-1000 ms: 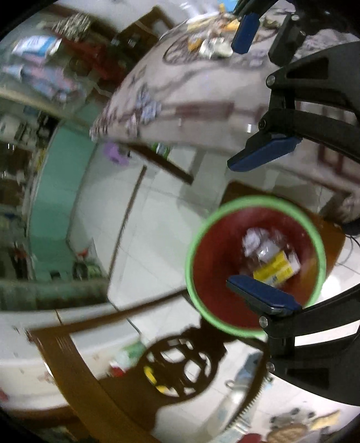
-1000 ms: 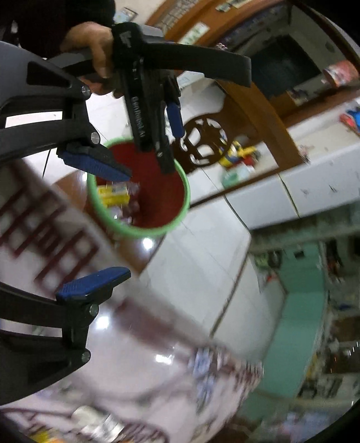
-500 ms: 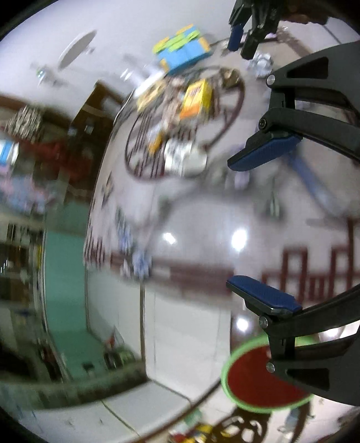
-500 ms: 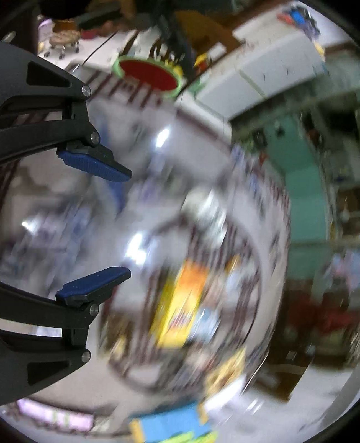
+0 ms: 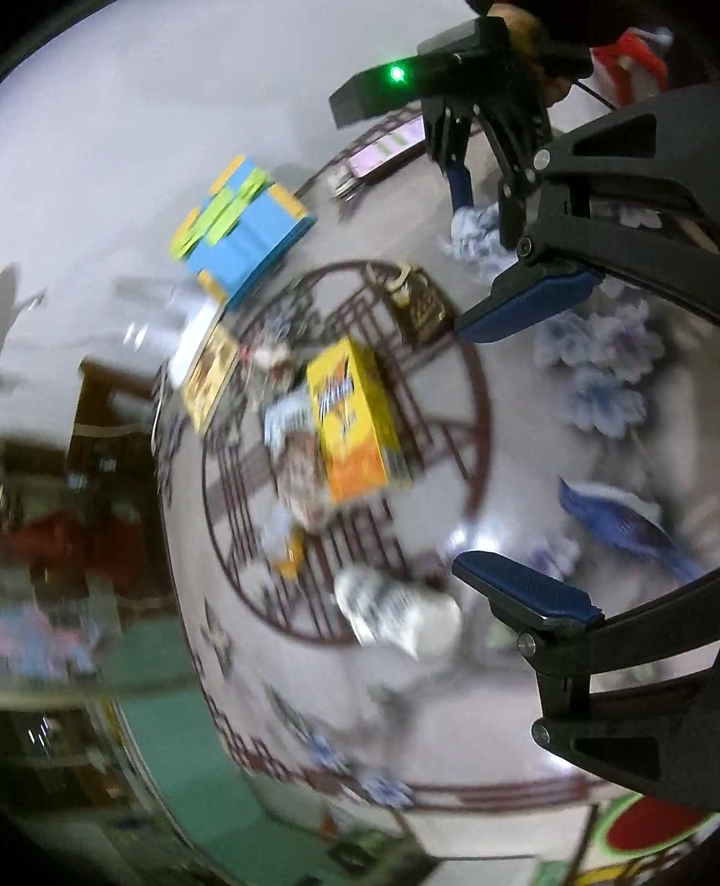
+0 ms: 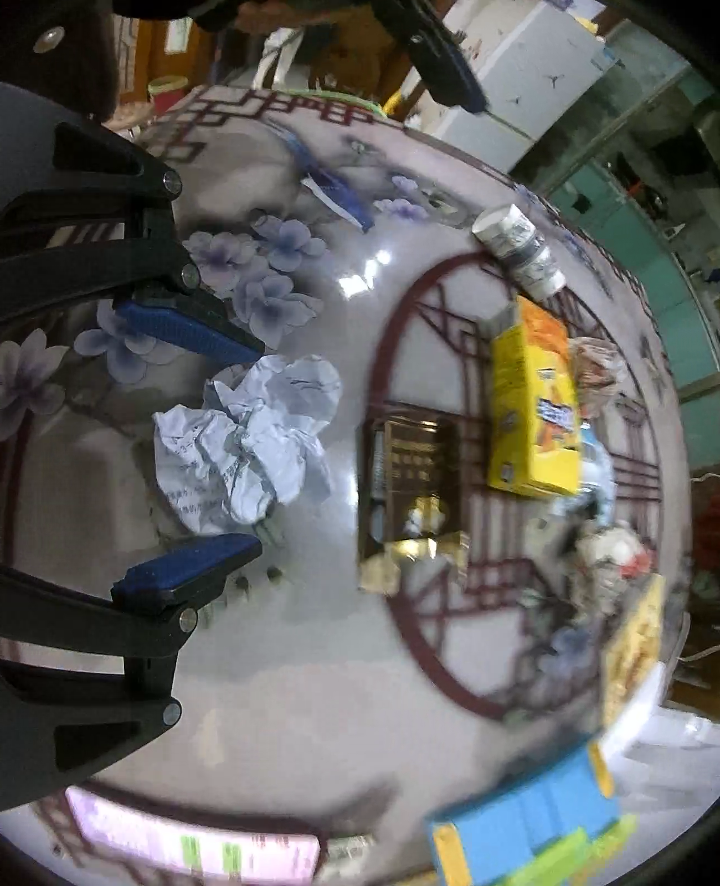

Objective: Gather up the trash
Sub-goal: 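Grasp the crumpled paper with the right gripper while the left grasps the cigarette box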

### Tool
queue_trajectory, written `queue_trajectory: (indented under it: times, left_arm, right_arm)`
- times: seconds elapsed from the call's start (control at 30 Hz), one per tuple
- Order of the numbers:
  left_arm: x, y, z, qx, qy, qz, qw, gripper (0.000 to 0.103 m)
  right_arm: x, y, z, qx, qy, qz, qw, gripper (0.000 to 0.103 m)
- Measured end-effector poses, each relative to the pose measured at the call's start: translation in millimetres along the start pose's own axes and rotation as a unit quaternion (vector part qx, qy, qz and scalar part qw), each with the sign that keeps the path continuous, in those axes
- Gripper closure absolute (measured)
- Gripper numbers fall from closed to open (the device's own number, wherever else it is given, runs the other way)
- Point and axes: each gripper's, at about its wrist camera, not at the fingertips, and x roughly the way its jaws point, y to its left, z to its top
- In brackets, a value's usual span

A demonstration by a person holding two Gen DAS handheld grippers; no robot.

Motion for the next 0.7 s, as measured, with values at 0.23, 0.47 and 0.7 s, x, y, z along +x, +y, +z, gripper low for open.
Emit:
queue_trajectory:
  times: [0.23, 0.47, 0.7]
  left_arm:
    - [49, -43, 15, 0.061, 0.037, -0.037, 0.9967, 0.025]
    - [91, -89, 22, 0.156, 0.062, -0.066, 0.9835, 0.023]
    - [136, -125, 28, 0.249, 0.098, -0.060, 0.9616, 0.021]
  right_arm:
    - [-17, -19, -1, 0.015, -0.033, 0.024, 0.999, 0.065]
    - [-55, -55, -9, 0.055, -0.067, -0.010, 0.996, 0.065]
    - [-80, -82, -18, 0.092, -0.091, -0.032, 0.991, 0.065]
